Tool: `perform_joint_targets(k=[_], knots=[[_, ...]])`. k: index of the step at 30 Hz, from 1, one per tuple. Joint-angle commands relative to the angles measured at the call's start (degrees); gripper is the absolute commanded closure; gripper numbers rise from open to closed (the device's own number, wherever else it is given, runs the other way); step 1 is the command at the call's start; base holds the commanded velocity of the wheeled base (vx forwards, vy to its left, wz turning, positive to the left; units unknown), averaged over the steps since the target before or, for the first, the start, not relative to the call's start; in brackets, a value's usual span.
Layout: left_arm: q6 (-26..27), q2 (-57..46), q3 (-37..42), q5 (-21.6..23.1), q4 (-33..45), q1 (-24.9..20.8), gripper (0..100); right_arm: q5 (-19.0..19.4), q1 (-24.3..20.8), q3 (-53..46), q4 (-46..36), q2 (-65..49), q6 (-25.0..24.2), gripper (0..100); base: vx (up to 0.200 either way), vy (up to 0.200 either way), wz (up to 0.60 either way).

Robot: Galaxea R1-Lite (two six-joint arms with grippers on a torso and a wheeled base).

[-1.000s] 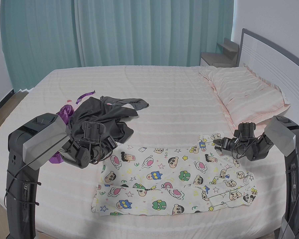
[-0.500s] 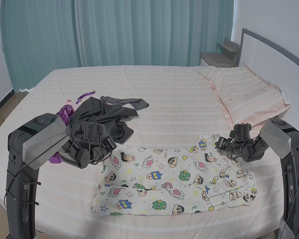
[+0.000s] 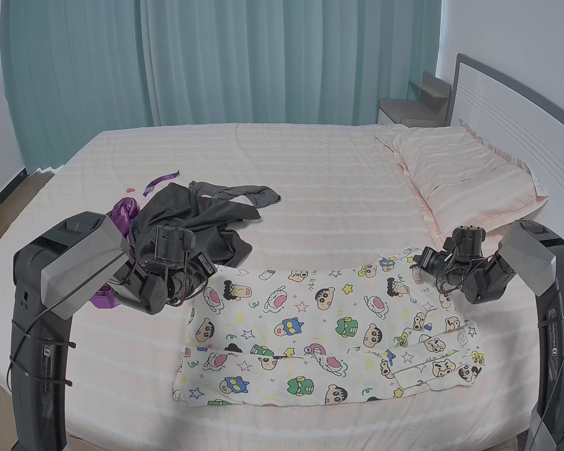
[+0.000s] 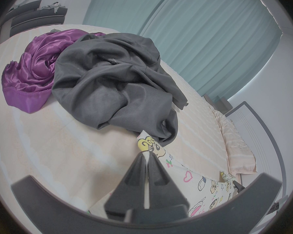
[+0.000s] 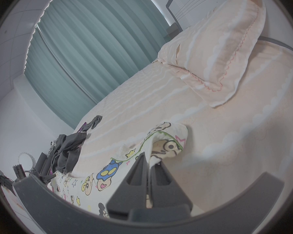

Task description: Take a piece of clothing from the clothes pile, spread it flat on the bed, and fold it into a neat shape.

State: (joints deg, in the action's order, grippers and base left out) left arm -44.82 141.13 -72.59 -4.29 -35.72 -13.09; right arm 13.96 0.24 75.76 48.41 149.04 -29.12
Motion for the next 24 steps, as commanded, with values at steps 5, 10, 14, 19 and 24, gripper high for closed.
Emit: perform_joint_targets(k=[5, 10, 14, 19, 24], knots=[[0.0, 0.02, -1.32, -0.1, 0.03, 0.0, 100, -0.07, 0.11, 0.09, 1.95, -0.77, -0.06, 100, 0.0, 0.0, 0.0], [0.0, 0.11, -1.94, -0.46, 0.12, 0.08, 100, -0.07, 0.11, 0.0, 2.13, -0.77, -0.06, 100, 0.0, 0.0, 0.0], [0.0, -0.15, -2.02, -0.98, 0.03, 0.08, 100, -0.16, 0.2, -0.27, 3.01, -1.21, -0.06, 100, 0.0, 0.0, 0.0], [0.0, -0.07, -1.94, -1.07, 0.12, 0.35, 100, -0.07, 0.11, -1.76, 3.01, -2.18, 0.21, 100, 0.0, 0.0, 0.0], [0.09, -0.42, -0.09, -1.07, 0.39, 0.26, 100, 1.69, 0.28, -5.89, 3.1, -4.9, 0.91, 100, 0.0, 0.0, 0.0]])
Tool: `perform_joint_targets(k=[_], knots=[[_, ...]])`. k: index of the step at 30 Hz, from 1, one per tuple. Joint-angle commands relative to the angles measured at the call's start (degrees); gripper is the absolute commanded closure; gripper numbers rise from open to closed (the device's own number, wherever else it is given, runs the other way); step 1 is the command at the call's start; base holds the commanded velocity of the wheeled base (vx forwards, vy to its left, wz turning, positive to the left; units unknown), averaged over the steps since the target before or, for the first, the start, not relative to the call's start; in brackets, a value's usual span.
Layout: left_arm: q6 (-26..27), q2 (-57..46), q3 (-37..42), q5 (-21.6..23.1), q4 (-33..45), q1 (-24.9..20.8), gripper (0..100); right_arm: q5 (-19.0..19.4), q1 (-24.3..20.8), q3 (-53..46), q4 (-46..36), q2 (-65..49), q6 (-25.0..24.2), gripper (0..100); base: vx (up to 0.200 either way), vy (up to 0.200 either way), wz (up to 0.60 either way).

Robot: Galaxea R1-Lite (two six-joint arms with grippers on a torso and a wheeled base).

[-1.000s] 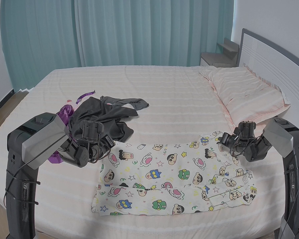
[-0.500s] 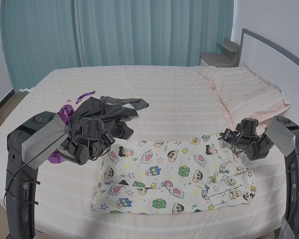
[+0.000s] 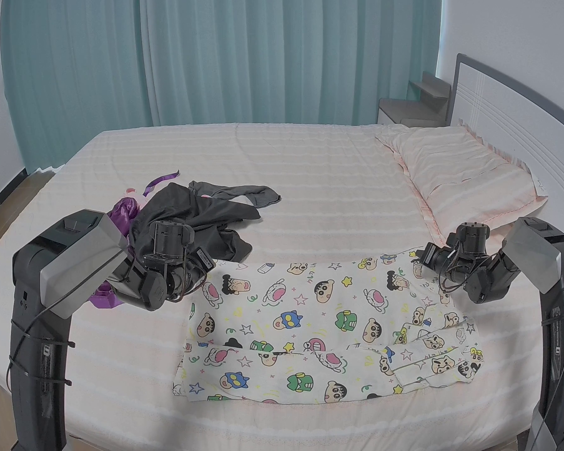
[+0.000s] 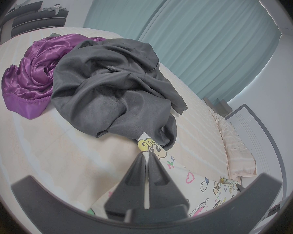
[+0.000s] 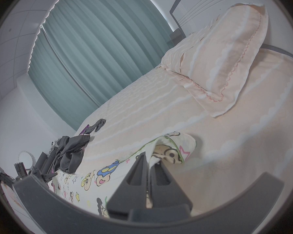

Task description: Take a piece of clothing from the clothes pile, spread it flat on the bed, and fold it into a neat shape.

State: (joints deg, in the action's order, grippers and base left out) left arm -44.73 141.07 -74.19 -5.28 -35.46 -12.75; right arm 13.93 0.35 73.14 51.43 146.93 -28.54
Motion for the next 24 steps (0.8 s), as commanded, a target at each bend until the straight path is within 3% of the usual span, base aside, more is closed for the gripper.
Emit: perform_joint_targets(k=[1, 15, 24], knots=[[0.08, -0.53, 1.86, -0.08, 0.04, -0.08, 100, 2.33, 0.26, -3.97, 0.07, -3.23, 0.33, 100, 0.0, 0.0, 0.0], [1.4, -6.51, 9.94, 0.09, -0.31, -0.52, 100, 6.46, 1.84, -14.87, 4.73, -9.3, 2.7, 100, 0.0, 0.0, 0.0], [1.57, -7.92, 16.18, 0.09, -1.54, -0.96, 100, 6.63, 3.16, -23.92, 9.65, -9.56, 9.55, 100, 0.0, 0.0, 0.0]])
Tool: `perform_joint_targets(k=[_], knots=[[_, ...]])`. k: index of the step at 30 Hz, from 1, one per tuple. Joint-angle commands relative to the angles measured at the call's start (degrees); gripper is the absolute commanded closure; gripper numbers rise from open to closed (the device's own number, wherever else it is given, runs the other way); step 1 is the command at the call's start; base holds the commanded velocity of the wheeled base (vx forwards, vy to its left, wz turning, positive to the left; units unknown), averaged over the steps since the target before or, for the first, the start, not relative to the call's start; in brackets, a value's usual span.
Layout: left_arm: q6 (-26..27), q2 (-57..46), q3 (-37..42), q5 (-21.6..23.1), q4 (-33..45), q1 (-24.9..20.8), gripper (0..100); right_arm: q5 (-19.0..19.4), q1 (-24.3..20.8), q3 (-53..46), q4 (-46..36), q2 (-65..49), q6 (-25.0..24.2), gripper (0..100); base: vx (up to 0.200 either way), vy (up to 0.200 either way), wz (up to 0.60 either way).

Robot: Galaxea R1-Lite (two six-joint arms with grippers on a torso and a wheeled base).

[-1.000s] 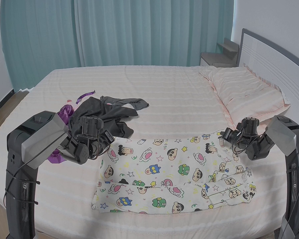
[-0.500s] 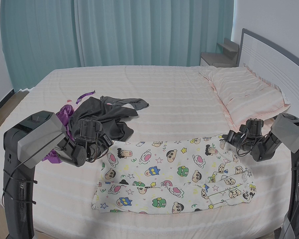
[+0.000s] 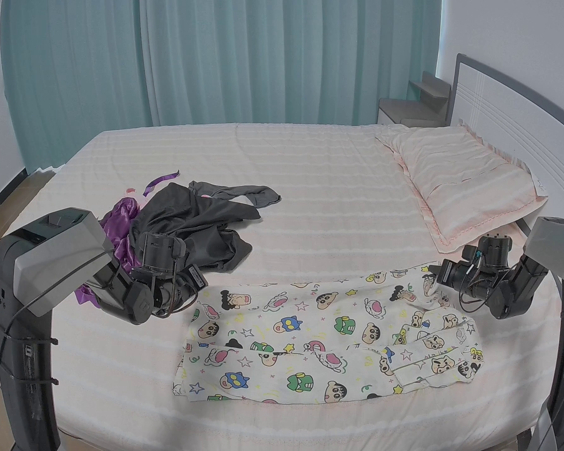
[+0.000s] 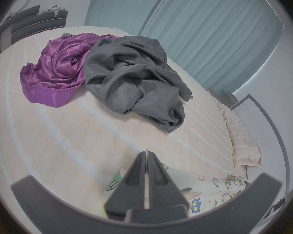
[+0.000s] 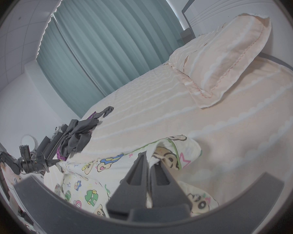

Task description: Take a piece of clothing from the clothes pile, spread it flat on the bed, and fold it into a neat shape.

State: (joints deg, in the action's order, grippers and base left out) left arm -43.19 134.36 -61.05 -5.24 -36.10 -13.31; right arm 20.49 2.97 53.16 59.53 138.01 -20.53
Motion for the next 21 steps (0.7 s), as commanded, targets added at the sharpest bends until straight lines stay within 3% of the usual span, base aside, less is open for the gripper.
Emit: perform_joint_targets(k=[1, 12, 21], knots=[[0.12, -1.21, 4.27, 0.06, -1.61, -0.4, 100, 0.16, 0.72, -5.17, 2.17, -0.64, 2.51, 100, 0.0, 0.0, 0.0], [4.08, -0.86, 15.35, 0.14, -11.36, -1.98, 100, 0.43, 1.24, -14.4, 8.76, -0.29, 8.58, 100, 0.0, 0.0, 0.0], [3.82, -1.39, 14.82, 0.67, -11.63, -1.89, 100, 0.51, 1.77, -14.23, 10.35, 0.07, 8.05, 100, 0.0, 0.0, 0.0]])
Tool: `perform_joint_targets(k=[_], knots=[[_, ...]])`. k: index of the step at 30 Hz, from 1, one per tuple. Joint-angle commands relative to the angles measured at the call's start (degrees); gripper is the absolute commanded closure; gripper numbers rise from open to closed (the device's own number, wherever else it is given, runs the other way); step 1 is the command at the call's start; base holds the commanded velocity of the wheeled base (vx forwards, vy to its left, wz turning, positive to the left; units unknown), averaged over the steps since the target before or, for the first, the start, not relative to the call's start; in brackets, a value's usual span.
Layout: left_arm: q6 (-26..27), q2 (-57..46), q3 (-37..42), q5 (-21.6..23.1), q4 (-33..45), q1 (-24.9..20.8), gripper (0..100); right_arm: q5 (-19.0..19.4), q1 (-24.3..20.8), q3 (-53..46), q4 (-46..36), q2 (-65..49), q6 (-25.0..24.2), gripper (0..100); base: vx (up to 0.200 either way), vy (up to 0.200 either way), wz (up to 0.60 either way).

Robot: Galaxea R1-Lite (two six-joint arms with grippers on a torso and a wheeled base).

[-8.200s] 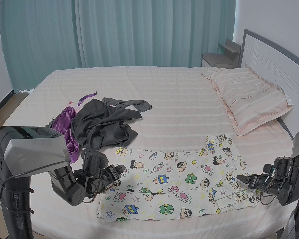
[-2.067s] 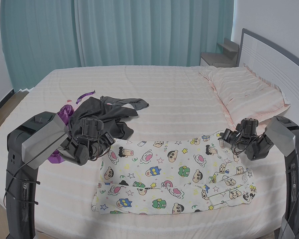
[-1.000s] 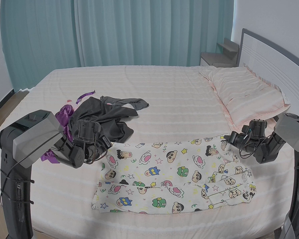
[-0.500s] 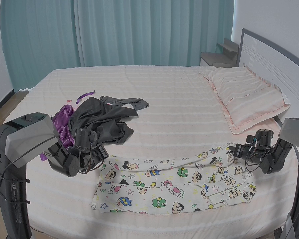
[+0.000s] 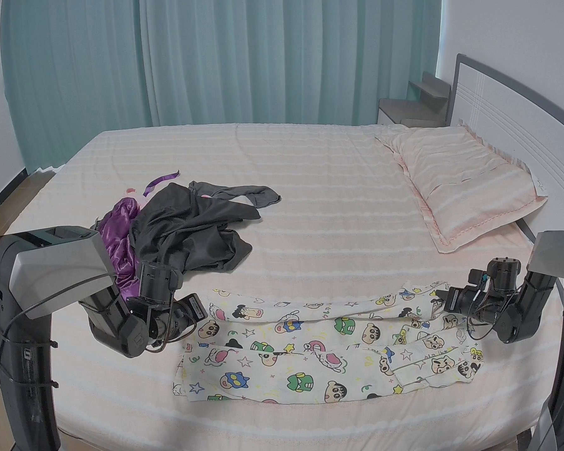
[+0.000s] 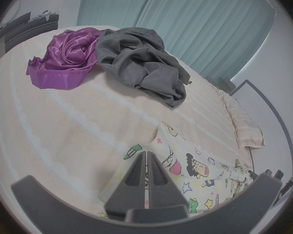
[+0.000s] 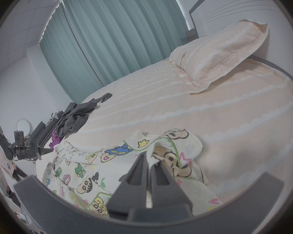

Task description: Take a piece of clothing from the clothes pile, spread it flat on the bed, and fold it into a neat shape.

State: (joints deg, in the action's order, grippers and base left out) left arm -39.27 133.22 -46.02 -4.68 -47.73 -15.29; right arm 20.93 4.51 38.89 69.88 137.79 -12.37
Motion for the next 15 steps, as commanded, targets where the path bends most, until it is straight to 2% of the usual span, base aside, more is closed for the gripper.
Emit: perform_joint_targets(k=[1, 2, 3, 15], knots=[[-0.11, -0.15, -0.56, 0.11, 0.18, 0.08, 100, 0.16, 0.24, 0.14, 0.0, 0.29, -0.19, 100, 0.0, 0.0, 0.0], [-0.11, 0.02, -0.91, 0.11, 0.18, 0.08, 100, 0.16, 0.24, 0.14, 0.0, 0.29, -0.28, 100, 0.0, 0.0, 0.0], [-0.11, 0.11, -1.09, 0.29, 0.18, 0.08, 0, 0.16, 0.24, 0.22, 0.08, 0.29, -0.55, 100, 0.0, 0.0, 0.0], [-0.46, 0.11, -3.81, 6.7, 0.53, 0.52, 0, -0.1, -0.91, 4.62, 1.4, 0.29, -6.26, 100, 0.0, 0.0, 0.0]])
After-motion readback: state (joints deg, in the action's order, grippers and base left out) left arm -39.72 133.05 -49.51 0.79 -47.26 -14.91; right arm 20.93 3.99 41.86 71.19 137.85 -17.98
